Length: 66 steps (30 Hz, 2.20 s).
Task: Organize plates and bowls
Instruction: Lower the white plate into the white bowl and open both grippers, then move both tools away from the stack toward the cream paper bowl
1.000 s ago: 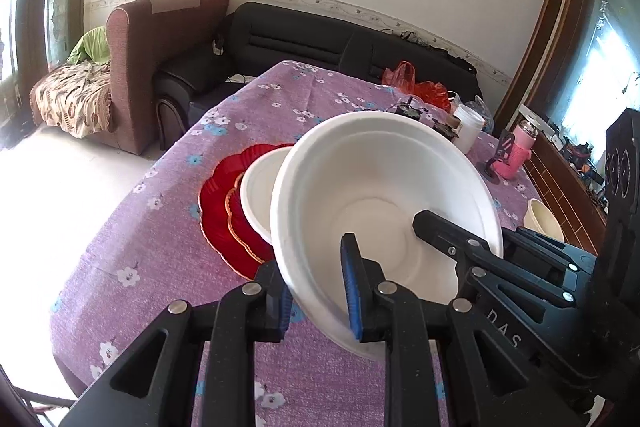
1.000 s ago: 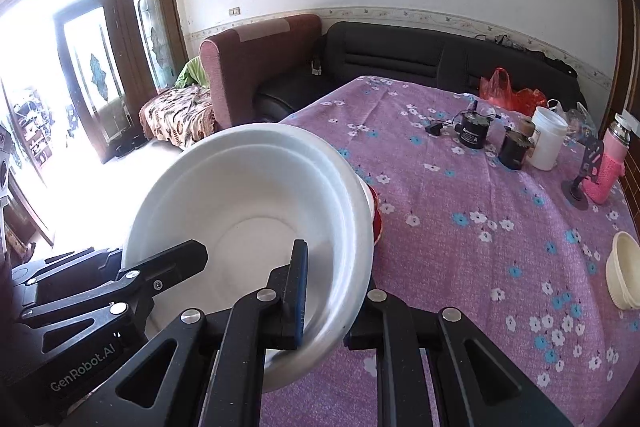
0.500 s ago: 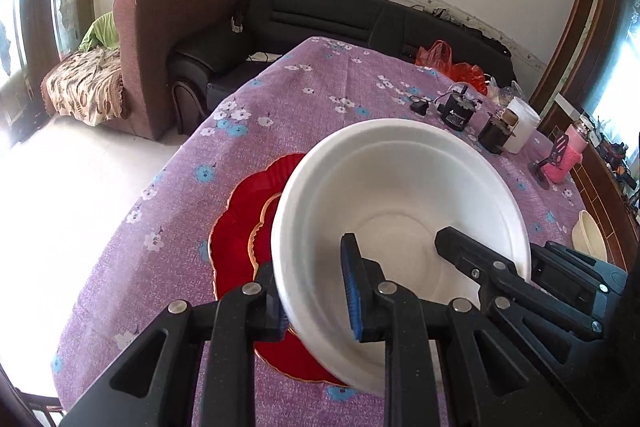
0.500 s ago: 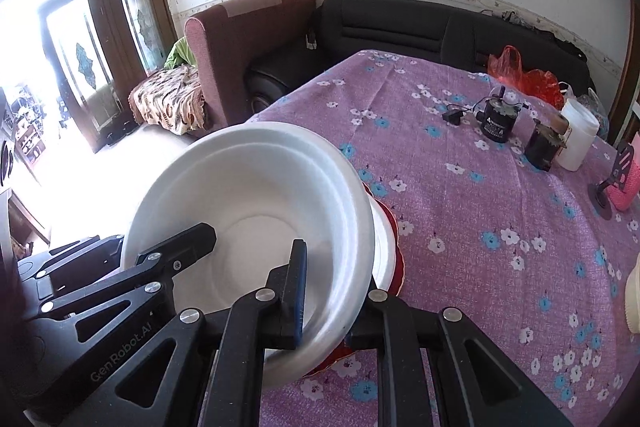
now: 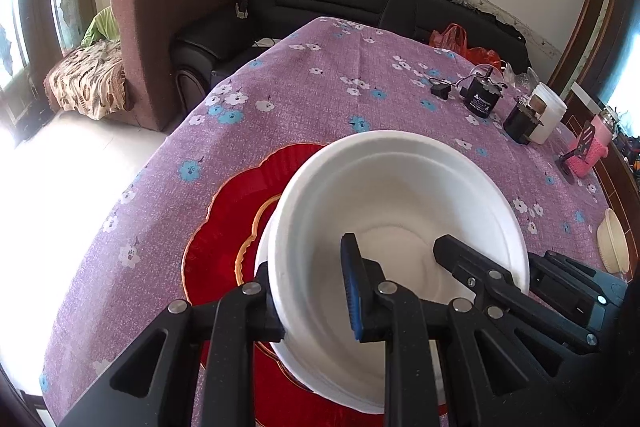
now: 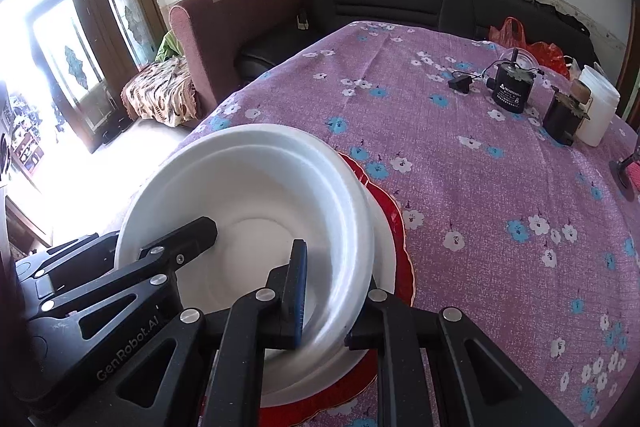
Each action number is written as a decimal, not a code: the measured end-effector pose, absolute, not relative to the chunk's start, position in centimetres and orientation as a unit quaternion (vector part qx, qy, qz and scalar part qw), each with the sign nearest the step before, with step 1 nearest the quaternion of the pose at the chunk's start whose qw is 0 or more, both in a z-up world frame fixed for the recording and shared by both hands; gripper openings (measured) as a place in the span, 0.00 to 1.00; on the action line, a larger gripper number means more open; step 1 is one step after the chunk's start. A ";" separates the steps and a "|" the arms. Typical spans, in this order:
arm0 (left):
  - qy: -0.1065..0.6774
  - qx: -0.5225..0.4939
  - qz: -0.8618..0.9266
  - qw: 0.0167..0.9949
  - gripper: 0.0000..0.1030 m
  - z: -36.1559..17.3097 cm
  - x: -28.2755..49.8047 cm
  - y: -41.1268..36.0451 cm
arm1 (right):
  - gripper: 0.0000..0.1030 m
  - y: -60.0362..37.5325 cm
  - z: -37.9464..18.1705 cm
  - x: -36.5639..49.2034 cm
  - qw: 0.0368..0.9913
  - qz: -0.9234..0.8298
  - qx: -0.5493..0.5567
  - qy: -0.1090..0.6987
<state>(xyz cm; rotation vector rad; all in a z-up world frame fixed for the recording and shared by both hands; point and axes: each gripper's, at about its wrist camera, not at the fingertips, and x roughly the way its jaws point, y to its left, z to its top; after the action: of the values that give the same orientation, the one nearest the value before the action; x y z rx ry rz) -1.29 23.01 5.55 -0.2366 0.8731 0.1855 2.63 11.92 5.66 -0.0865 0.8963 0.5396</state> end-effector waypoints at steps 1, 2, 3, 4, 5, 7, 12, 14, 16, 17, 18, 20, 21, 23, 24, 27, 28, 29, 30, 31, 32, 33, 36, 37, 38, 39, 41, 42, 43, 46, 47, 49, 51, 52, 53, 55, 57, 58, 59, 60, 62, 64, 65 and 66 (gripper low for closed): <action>0.421 -0.115 0.090 0.895 0.21 5.6 -1.3 23.0 | 0.15 11.9 5.6 2.8 0.865 0.258 -0.039 0.428; 0.420 -0.115 0.089 0.896 0.21 5.6 -1.3 23.0 | 0.15 11.9 5.6 2.8 0.865 0.258 -0.037 0.428; 0.419 -0.116 0.089 0.896 0.21 5.6 -1.3 23.1 | 0.15 11.9 5.5 2.8 0.865 0.259 -0.036 0.428; 0.419 -0.117 0.089 0.896 0.21 5.6 -1.3 23.1 | 0.15 11.9 5.5 2.8 0.866 0.259 -0.034 0.427; 0.419 -0.118 0.089 0.896 0.21 5.6 -1.3 23.1 | 0.15 11.8 5.5 2.8 0.866 0.260 -0.032 0.425; 0.418 -0.122 0.087 0.896 0.25 5.7 -1.3 23.1 | 0.15 11.8 5.5 2.8 0.868 0.260 -0.029 0.422; 0.415 -0.119 0.084 0.898 0.33 6.1 -1.5 22.8 | 0.15 11.7 5.3 2.9 0.871 0.258 -0.017 0.418; 0.413 -0.123 0.083 0.899 0.34 6.3 -1.7 23.0 | 0.15 11.5 5.1 3.0 0.870 0.261 -0.008 0.418; 0.410 -0.126 0.083 0.900 0.38 6.6 -2.0 23.1 | 0.15 11.4 5.1 3.0 0.870 0.262 -0.004 0.417; 0.409 -0.129 0.082 0.900 0.38 6.7 -2.1 23.3 | 0.15 11.4 5.1 3.1 0.870 0.265 0.001 0.417; 0.408 -0.133 0.080 0.900 0.39 6.8 -2.2 23.4 | 0.16 11.3 5.2 3.1 0.869 0.267 0.004 0.417; 0.405 -0.142 0.078 0.900 0.40 7.0 -2.5 23.7 | 0.19 11.3 5.3 3.2 0.868 0.271 0.011 0.416; 0.405 -0.144 0.077 0.900 0.40 7.1 -2.6 23.7 | 0.22 11.2 5.4 3.1 0.868 0.273 0.014 0.414; 0.400 -0.140 0.087 0.902 0.47 7.4 -3.0 23.8 | 0.25 11.1 5.7 3.0 0.870 0.274 0.019 0.409; 0.395 -0.135 0.101 0.903 0.55 7.7 -3.2 23.9 | 0.31 11.1 5.9 2.9 0.874 0.270 0.019 0.405; 0.374 -0.139 0.108 0.910 0.69 8.6 -4.2 24.4 | 0.48 10.3 6.4 2.9 0.878 0.267 0.033 0.396; 0.369 -0.141 0.109 0.912 0.72 9.0 -4.6 24.4 | 0.52 10.2 6.6 2.9 0.879 0.266 0.038 0.394; 0.364 -0.140 0.111 0.914 0.73 9.2 -4.9 24.5 | 0.54 10.0 6.8 2.7 0.881 0.264 0.039 0.390; 0.360 -0.136 0.112 0.916 0.73 9.5 -5.2 24.4 | 0.58 10.0 7.0 2.5 0.884 0.262 0.039 0.385; 0.357 -0.132 0.113 0.918 0.73 9.8 -5.4 24.3 | 0.60 9.9 7.2 2.3 0.886 0.261 0.038 0.381; 0.353 -0.129 0.113 0.920 0.73 10.1 -5.7 24.1 | 0.60 9.7 7.5 2.1 0.887 0.261 0.039 0.378; 0.350 -0.125 0.113 0.922 0.73 10.4 -6.0 23.9 | 0.60 9.6 7.7 1.9 0.888 0.262 0.042 0.376; 0.341 -0.115 0.113 0.926 0.74 11.2 -6.7 23.2 | 0.61 9.0 8.3 1.2 0.889 0.264 0.050 0.371; 0.337 -0.112 0.113 0.928 0.75 11.5 -7.1 22.9 | 0.62 8.8 8.4 0.9 0.889 0.264 0.052 0.369; 0.334 -0.110 0.111 0.930 0.76 11.7 -7.4 22.6 | 0.62 8.5 8.6 0.6 0.890 0.264 0.054 0.367; 0.330 -0.109 0.109 0.931 0.79 12.0 -7.8 22.3 | 0.63 8.2 8.8 0.3 0.890 0.265 0.055 0.366; 0.325 -0.106 0.104 0.934 0.81 12.5 -8.4 21.6 | 0.64 7.6 9.0 -0.2 0.891 0.265 0.058 0.364; 0.323 -0.104 0.101 0.935 0.81 12.8 -8.7 21.3 | 0.65 7.2 9.0 -0.5 0.891 0.265 0.060 0.364; 0.322 -0.103 0.097 0.936 0.82 13.0 -9.0 20.9 | 0.66 6.9 9.1 -0.8 0.891 0.265 0.062 0.363; 0.321 -0.097 0.084 0.938 0.83 13.5 -9.6 19.5 | 0.67 5.7 9.2 -1.9 0.892 0.263 0.068 0.360; 0.321 -0.094 0.081 0.939 0.83 13.7 -9.8 19.0 | 0.67 5.3 9.3 -2.2 0.893 0.262 0.069 0.359; 0.321 -0.088 0.073 0.940 0.83 13.9 -10.1 18.0 | 0.68 4.4 9.4 -2.8 0.896 0.259 0.070 0.355; 0.322 -0.082 0.066 0.941 0.83 14.1 -10.5 17.0 | 0.68 3.5 9.7 -3.4 0.898 0.256 0.070 0.350; 0.322 -0.078 0.062 0.941 0.83 14.2 -10.7 16.5 | 0.68 3.1 9.8 -3.7 0.900 0.254 0.071 0.348; 0.322 -0.075 0.058 0.942 0.83 14.3 -10.9 16.0 | 0.69 2.6 10.0 -4.0 0.901 0.252 0.072 0.346; 0.322 -0.069 0.050 0.943 0.83 14.5 -11.2 15.0 | 0.70 1.6 10.2 -4.5 0.902 0.250 0.075 0.344; 0.323 -0.066 0.042 0.943 0.83 14.7 -11.4 14.2 | 0.71 0.5 10.4 -5.1 0.903 0.248 0.079 0.341; 0.322 -0.065 0.039 0.944 0.83 14.8 -11.6 13.8 | 0.72 -0.1 10.5 -5.4 0.904 0.246 0.080 0.339; 0.321 -0.062 0.037 0.944 0.83 15.0 -11.7 13.4 | 0.72 -0.8 10.6 -5.7 0.905 0.244 0.081 0.338; 0.320 -0.059 0.036 0.945 0.83 15.1 -11.8 13.0 | 0.72 -1.3 10.6 -5.9 0.907 0.241 0.082 0.336; 0.319 -0.053 0.032 0.946 0.83 15.3 -12.0 12.2 | 0.72 -2.7 10.7 -6.3 0.910 0.233 0.082 0.333; 0.318 -0.047 0.028 0.947 0.83 15.5 -12.2 11.4 | 0.72 -4.2 10.9 -6.7 0.912 0.226 0.086 0.331; 0.317 -0.044 0.026 0.947 0.83 15.6 -12.3 11.0 | 0.72 -5.1 11.0 -6.9 0.913 0.222 0.089 0.330; 0.316 -0.041 0.024 0.947 0.83 15.7 -12.4 10.7 | 0.72 -5.9 11.1 -7.0 0.915 0.217 0.092 0.328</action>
<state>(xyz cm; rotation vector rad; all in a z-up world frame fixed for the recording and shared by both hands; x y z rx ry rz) -12.41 10.68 15.74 -0.0832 0.6440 0.0487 -7.04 -5.89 11.08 0.1892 0.6759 0.4475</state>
